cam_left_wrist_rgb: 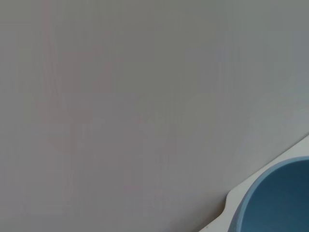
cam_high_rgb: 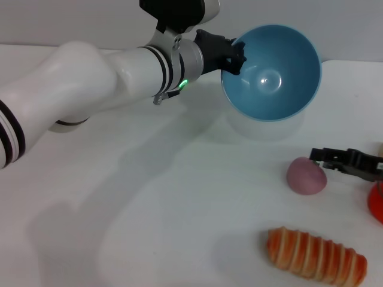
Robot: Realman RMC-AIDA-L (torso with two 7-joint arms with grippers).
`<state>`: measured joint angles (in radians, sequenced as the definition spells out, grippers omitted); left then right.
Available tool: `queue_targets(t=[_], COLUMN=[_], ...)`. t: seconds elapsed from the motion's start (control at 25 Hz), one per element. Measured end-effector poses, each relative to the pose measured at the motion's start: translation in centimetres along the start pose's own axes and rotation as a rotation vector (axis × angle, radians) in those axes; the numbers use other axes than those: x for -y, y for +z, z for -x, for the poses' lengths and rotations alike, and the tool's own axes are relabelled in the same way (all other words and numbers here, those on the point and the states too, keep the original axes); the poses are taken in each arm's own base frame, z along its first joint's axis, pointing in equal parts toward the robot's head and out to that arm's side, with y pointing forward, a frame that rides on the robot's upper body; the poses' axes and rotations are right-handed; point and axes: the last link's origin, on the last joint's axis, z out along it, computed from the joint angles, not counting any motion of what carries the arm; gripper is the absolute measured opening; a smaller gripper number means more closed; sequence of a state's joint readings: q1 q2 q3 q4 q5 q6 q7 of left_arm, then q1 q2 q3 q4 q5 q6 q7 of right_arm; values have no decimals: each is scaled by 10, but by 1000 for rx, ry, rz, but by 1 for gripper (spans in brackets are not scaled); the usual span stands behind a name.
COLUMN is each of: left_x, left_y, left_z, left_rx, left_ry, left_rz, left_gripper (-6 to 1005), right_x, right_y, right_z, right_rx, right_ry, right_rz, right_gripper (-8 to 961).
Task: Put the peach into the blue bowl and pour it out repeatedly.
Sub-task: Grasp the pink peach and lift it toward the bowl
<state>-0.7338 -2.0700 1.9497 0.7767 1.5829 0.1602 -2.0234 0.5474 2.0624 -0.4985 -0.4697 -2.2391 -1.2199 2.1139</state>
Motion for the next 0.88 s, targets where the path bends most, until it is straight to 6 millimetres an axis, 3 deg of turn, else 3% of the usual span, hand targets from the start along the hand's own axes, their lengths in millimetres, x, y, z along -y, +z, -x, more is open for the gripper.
queue_targets(t=[0.32,0.76,0.88], left_x=[0,2,1], left_y=[0,1,1], left_z=[1,2,2], left_rx=[4,1,2], left_ry=[0,-4,-5], left_rz=[-1,-14,-13], left_gripper=[-1,0,-1], right_x=[-4,4,5], right_y=[21,15,11], right_z=[-9,-16,-17], right_rx=[-35,-40,-37], right_ry=[23,38,16], right_rz=[-17,-32,-27], right_gripper=[545,525,386])
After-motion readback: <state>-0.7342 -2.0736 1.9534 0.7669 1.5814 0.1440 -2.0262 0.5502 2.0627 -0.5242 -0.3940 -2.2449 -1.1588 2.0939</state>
